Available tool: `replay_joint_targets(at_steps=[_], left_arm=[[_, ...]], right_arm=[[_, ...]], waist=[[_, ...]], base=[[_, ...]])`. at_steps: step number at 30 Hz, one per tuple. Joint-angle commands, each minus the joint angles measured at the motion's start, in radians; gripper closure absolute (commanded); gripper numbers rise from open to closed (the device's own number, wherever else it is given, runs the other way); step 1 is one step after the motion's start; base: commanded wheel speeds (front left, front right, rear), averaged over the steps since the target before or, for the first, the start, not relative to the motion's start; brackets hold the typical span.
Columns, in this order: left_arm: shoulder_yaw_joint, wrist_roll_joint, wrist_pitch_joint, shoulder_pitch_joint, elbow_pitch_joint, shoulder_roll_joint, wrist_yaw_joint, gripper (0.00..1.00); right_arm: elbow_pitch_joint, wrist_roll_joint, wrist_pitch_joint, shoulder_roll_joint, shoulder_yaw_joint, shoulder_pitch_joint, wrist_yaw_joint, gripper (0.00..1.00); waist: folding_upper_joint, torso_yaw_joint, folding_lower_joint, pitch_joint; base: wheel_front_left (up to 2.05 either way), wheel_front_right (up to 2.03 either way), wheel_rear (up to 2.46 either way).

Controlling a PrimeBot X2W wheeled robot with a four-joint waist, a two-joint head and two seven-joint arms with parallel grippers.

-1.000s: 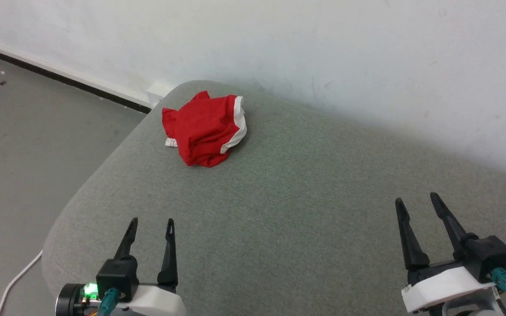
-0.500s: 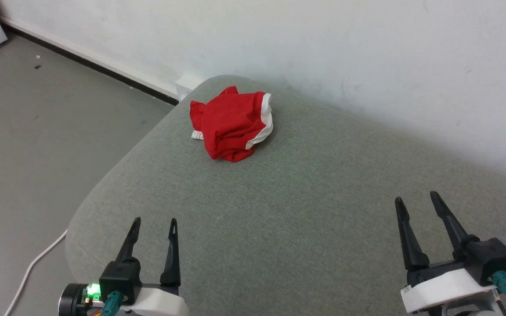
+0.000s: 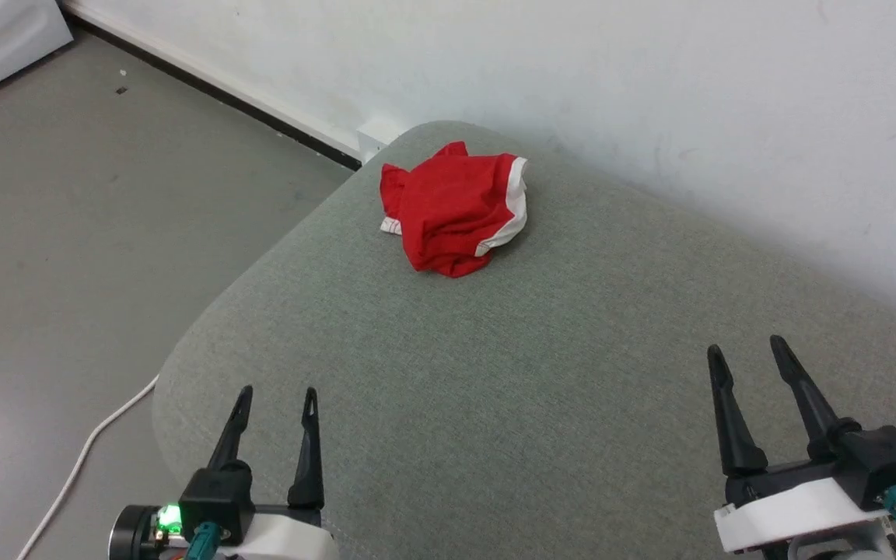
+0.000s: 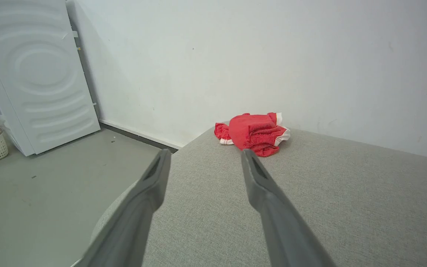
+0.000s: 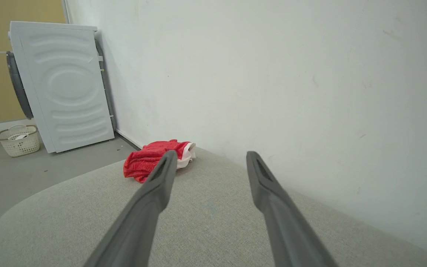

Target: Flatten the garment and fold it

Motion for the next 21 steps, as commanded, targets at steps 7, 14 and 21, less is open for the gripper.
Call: replay_joint_targets(at_steps=[7,14,21], left_arm=[[0.011,-0.031,-0.022,-0.003,0.017,0.003,0.006,0.0],[0.022,-0.054,-0.024,-0.057,0.071,0.035,-0.038,0.0],[0.047,-0.106,-0.009,-0.237,0.127,0.085,-0.109,0.0]], right_arm=[[0.001,0.003,-0.023,0.004,0.001,-0.002,-0.002,0.0],[-0.008,-0.053,-0.024,0.004,0.014,-0.029,-0.002,0.0],[-0.05,-0.105,-0.024,0.004,0.01,-0.07,-0.002,0.0]], waist=[[0.0,0.009,0.0,0.031],[0.0,-0.062,0.0,0.098],[0.0,-0.153,0.0,0.229]], base=[[0.0,0.0,0.0],[0.0,0.0,0.0],[0.0,0.0,0.0]])
